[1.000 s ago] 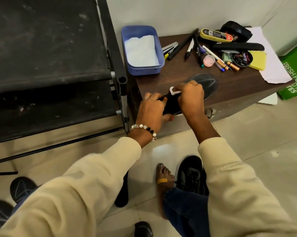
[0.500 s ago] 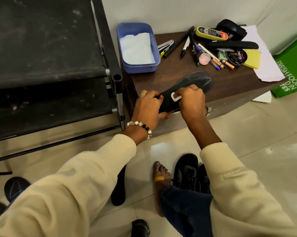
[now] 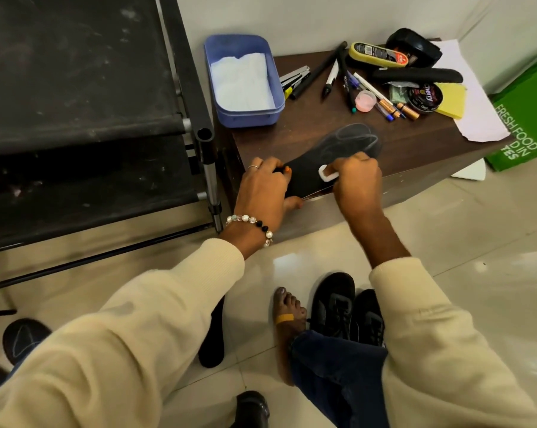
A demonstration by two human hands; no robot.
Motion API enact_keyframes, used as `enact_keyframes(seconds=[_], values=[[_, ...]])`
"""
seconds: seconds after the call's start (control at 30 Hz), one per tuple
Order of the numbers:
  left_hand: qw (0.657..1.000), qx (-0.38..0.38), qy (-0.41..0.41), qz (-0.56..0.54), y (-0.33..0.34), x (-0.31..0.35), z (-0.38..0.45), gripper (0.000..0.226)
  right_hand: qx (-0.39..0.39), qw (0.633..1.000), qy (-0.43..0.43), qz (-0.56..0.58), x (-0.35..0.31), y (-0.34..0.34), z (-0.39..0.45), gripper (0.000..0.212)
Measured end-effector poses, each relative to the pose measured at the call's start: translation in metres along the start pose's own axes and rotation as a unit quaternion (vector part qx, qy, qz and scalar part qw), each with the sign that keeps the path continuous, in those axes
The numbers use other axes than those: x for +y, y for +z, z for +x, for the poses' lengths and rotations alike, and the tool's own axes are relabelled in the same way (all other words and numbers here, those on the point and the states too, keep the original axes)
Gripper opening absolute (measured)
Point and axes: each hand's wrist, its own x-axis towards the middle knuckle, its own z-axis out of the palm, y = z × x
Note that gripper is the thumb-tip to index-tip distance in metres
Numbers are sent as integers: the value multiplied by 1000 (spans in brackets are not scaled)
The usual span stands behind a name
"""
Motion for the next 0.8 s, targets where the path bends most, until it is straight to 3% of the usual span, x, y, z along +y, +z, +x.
enact_keyframes(seconds=[0.2,0.5,0.67,0.8], values=[[1000,0,-1,-5,1,-1,0,61,21,998,56,18,13,-3,5,31],[1000,9,-18,-1,2,5,3,54,7,996,-81,30,-3,7,-11,32],[1000,-1,-6,-1,1,3,1,57,17,999,43,25,36,0,6,38],[1000,-1,-8,0,2,3,2,56,6,998,64,24,28,-1,5,37]])
